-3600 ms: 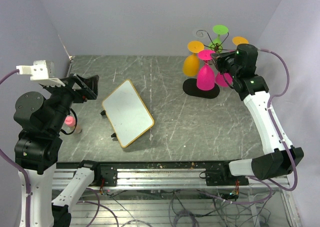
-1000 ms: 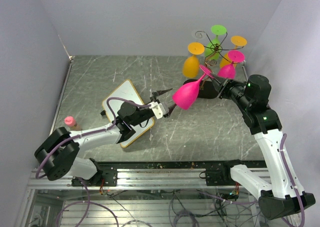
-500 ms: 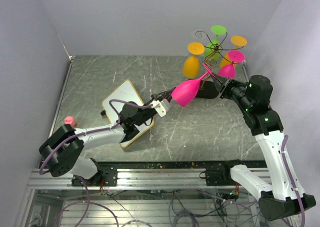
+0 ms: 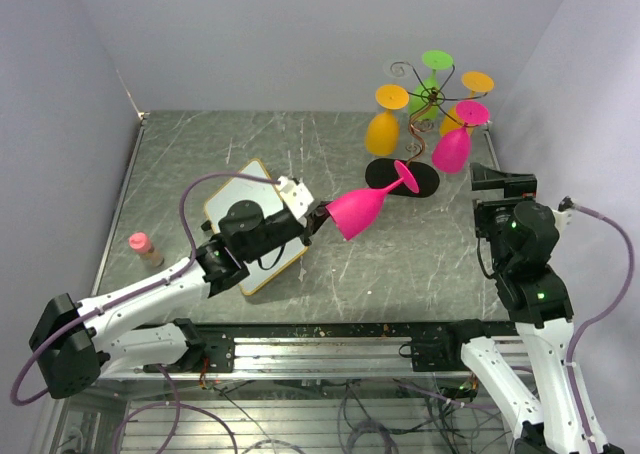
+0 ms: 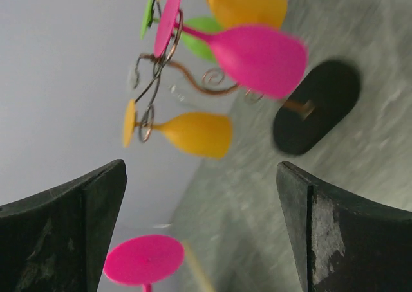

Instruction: Take the wine glass off the wine glass rack

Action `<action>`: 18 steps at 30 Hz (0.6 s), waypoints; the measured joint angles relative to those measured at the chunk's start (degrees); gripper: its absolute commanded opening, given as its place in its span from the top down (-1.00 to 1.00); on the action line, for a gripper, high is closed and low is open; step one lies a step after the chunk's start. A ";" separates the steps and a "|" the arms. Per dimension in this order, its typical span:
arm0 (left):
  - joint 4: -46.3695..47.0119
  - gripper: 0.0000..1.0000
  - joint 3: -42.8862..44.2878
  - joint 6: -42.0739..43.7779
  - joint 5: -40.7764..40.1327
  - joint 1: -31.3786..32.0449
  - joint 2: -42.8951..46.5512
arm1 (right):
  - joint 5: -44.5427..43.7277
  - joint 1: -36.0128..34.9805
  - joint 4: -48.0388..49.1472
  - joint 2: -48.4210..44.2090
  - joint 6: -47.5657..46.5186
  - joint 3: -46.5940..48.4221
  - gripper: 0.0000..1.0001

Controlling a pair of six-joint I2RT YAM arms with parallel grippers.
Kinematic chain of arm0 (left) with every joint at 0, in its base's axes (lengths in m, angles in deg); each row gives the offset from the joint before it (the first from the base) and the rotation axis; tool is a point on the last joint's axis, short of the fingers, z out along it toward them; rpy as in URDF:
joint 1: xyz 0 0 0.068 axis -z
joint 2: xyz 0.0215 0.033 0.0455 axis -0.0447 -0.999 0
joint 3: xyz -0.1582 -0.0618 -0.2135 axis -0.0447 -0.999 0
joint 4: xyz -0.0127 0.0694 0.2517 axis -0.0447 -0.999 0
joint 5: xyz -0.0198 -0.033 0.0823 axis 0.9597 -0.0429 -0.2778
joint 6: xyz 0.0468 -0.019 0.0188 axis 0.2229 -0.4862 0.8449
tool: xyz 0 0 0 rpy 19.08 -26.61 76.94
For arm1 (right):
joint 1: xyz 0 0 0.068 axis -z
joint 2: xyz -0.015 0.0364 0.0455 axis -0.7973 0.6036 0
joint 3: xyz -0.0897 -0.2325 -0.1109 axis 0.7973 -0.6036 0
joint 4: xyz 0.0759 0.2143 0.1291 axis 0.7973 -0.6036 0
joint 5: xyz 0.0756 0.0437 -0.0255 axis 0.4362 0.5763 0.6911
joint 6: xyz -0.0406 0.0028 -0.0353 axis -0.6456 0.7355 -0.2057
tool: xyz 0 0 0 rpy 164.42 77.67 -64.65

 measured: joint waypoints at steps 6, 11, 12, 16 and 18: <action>-30.69 0.86 17.53 -14.12 -9.40 -0.66 -3.15 | -6.88 0.00 4.07 -0.55 -27.65 0.59 -0.99; -52.28 0.86 38.03 -22.36 -5.35 -8.22 -14.53 | -5.11 -0.02 7.96 -0.17 -41.64 2.27 -0.99; -55.04 0.86 41.05 -22.99 -3.74 -10.38 -17.14 | -4.31 -0.02 8.33 0.11 -43.47 2.89 -0.99; -66.14 0.86 50.66 -23.69 2.78 -18.29 -28.28 | -1.46 0.00 9.20 1.79 -48.61 5.79 -0.99; -71.47 0.86 55.23 -23.45 4.57 -20.46 -34.16 | -0.04 -0.02 9.11 2.71 -50.49 7.13 -0.99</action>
